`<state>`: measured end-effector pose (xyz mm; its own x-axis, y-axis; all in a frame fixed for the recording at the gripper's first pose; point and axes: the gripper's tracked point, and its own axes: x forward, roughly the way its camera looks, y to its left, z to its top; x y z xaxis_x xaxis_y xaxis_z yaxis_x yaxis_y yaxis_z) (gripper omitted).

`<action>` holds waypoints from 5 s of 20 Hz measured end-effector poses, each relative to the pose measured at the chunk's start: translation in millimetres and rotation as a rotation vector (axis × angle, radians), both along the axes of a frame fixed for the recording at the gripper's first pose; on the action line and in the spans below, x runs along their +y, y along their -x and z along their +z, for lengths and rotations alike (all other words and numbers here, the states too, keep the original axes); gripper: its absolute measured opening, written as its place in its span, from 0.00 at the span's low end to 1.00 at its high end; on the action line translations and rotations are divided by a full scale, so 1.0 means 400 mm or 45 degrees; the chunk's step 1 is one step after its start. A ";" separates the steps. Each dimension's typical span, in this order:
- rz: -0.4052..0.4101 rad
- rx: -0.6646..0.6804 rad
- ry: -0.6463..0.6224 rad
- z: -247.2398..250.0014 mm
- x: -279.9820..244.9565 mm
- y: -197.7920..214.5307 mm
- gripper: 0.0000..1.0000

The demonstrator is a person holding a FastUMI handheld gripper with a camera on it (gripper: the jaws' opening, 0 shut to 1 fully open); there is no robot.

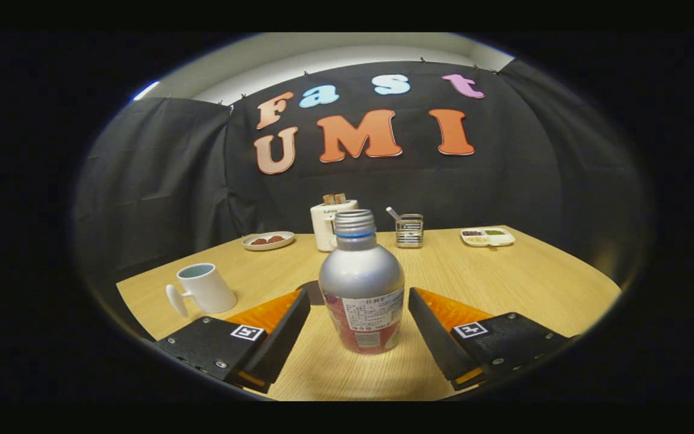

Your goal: Take the bottle from table, then pour the juice into the cup, finally place the bottle on the coaster

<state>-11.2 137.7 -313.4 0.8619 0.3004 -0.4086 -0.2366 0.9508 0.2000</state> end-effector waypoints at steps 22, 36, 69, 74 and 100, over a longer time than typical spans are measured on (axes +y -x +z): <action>-0.023 0.067 0.202 -0.028 0.030 -0.032 0.79; 0.173 -0.117 0.757 0.060 0.172 -0.085 0.79; 0.542 -0.735 1.839 0.169 0.401 -0.146 0.78; 0.564 -0.802 1.944 0.171 0.409 -0.158 0.77; 0.624 -0.918 2.179 0.218 0.381 -0.188 0.77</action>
<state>64.1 289.9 -226.3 0.9551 0.2583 -0.1448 -0.1035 -0.1671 -0.9805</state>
